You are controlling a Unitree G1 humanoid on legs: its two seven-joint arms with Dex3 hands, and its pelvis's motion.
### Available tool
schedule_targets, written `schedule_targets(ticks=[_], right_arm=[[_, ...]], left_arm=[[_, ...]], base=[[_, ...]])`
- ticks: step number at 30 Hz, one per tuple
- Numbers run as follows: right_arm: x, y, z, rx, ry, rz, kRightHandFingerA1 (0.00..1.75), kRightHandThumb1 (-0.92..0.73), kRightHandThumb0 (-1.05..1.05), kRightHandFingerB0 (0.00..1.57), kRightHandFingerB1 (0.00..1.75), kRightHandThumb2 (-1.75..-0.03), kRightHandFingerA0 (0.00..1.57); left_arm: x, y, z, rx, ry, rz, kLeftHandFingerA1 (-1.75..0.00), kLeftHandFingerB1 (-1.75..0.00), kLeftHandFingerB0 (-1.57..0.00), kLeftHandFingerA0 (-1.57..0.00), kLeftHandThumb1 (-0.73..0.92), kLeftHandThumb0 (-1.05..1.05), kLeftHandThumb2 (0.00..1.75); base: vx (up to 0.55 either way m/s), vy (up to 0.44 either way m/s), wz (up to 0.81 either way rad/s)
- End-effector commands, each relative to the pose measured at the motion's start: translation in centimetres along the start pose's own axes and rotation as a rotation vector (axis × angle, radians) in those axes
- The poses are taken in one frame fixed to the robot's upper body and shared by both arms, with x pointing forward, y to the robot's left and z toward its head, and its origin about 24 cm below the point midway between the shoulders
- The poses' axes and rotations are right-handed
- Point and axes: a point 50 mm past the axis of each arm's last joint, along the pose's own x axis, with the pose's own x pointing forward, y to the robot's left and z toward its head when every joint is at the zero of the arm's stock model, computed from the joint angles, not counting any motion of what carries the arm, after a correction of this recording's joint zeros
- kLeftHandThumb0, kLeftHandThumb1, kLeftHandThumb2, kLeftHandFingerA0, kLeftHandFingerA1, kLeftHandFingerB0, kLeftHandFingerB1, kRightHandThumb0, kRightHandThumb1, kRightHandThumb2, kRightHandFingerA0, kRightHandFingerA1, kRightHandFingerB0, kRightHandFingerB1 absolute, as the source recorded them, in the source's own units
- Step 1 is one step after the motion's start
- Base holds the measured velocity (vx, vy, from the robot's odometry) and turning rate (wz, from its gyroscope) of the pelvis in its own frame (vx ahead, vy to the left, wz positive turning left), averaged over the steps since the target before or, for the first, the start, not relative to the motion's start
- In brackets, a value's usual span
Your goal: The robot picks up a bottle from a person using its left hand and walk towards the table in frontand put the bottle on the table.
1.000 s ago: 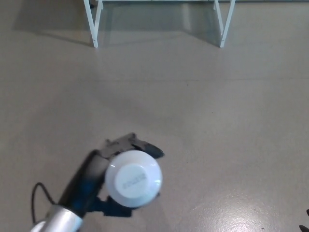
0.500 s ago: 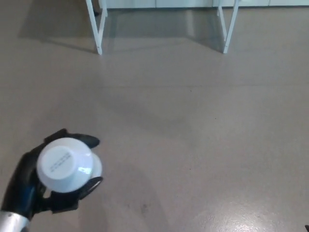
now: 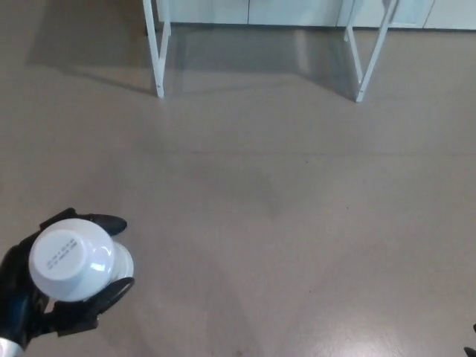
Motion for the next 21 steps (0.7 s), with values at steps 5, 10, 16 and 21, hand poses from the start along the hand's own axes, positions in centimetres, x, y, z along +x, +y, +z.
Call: schedule_targets(ticks=[5, 10, 16, 21], right_arm=[[-0.05, -0.52, -0.51, 0.003, 0.026, -0.004, 0.61, -0.53, -0.52, 0.41, 0.51, -0.85, 0.62], [-0.06, -0.53, -0.61, -0.003, 0.032, -0.007, 0.61, -0.53, -0.51, 0.4, 0.51, -0.84, 0.61], [-0.08, -0.59, -0.66, -0.003, 0.03, -0.008, 0.49, -0.64, -0.46, 0.47, 0.39, -0.59, 0.68], [-0.05, -0.56, -0.52, 0.0, 0.025, -0.004, 0.6, -0.53, -0.51, 0.4, 0.51, -0.85, 0.6]], left_arm=[[0.24, -0.28, 0.89, -0.029, -0.041, -0.019, -1.36, -0.83, -0.8, -0.97, 0.78, -0.14, 0.65], [0.28, -0.53, 0.97, -0.015, -0.038, -0.024, -1.35, -0.84, -0.81, -0.98, 0.78, -0.15, 0.65], [0.29, -0.72, 0.97, -0.018, -0.032, -0.028, -1.36, -0.83, -0.81, -0.97, 0.78, -0.14, 0.65], [0.34, -0.67, 0.98, -0.017, -0.027, -0.03, -1.39, -0.83, -0.8, -0.95, 0.79, -0.14, 0.66]], base=[[0.37, -0.213, 0.16], [0.39, -0.133, 0.16], [0.32, -0.016, -0.13], [0.45, 0.161, -0.24]])
